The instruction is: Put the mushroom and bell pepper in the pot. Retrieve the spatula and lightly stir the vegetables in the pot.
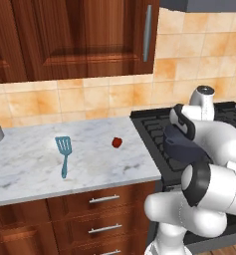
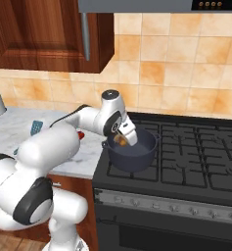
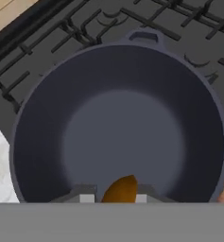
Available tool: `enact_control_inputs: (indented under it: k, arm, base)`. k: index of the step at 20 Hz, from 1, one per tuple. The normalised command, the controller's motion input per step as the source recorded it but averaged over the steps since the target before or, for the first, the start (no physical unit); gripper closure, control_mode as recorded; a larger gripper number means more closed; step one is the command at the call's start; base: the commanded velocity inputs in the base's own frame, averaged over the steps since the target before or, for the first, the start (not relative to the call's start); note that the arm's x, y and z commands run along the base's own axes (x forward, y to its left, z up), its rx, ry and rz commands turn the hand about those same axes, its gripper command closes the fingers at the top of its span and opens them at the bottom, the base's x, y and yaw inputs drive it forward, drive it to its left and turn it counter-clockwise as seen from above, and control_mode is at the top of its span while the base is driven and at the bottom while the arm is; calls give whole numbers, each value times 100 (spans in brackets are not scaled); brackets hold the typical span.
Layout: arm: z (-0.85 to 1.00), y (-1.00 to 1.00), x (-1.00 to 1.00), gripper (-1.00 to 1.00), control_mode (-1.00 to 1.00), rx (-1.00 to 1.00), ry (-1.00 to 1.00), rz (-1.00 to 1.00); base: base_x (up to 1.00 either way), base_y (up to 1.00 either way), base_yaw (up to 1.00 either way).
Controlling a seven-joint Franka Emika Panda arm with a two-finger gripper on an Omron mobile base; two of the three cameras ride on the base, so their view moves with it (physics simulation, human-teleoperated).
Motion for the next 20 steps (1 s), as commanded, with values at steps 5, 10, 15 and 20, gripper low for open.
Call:
enact_control_inputs:
  k: [5,10,15,20]
  arm:
    - [-45,-21,16,100,-100,0,13,0]
    - [-28,-16,9,100,-100,0,10,0]
    - [-20,-4,2,-100,-100,2,4,0]
    - [-8,0,2,-100,-100,2,9,0]
  base:
    - [0,0,0]
    - [0,0,0]
    - [0,0,0]
    - [0,0,0]
